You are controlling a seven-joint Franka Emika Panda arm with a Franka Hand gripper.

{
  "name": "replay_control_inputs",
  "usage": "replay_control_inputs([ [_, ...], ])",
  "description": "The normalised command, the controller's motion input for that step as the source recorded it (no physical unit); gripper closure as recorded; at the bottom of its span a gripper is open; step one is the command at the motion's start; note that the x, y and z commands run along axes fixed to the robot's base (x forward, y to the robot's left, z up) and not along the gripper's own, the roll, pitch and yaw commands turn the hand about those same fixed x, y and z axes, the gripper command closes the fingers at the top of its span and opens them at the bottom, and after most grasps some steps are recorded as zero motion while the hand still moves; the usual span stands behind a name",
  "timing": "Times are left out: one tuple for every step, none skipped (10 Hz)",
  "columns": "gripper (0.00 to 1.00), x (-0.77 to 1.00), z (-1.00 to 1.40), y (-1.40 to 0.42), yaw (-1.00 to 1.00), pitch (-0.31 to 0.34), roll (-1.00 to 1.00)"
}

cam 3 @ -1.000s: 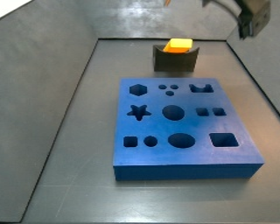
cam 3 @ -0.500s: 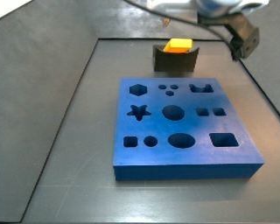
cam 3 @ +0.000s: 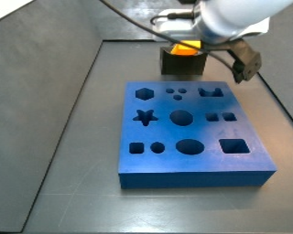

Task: Pick up the double-square object. Move up. Place the double-square object on the fixture. Regrasp the double-square object. Move to above the board. Insert the double-square object.
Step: Regrasp the double-square object, then move to above the board.

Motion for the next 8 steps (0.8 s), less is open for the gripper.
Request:
replay_control_inputs([
  [0.0, 0.08, -0.22, 0.0, 0.0, 0.015, 0.07],
  [1.0, 0.0, 0.0, 0.0, 0.0, 0.0, 0.0],
  [1.0, -0.12, 1.0, -0.06, 0.2, -0.077, 0.05],
  [1.0, -0.12, 1.0, -0.06, 0.19, -0.087, 0.04],
  [1.0, -0.12, 1.0, -0.06, 0.17, -0.103, 0.03],
  [1.0, -0.12, 1.0, -0.05, 0.12, -0.148, 0.0],
  [1.0, -0.12, 1.0, -0.05, 0.09, -0.159, 0.0],
  [1.0, -0.12, 1.0, -0.05, 0.04, -0.162, -0.01],
])
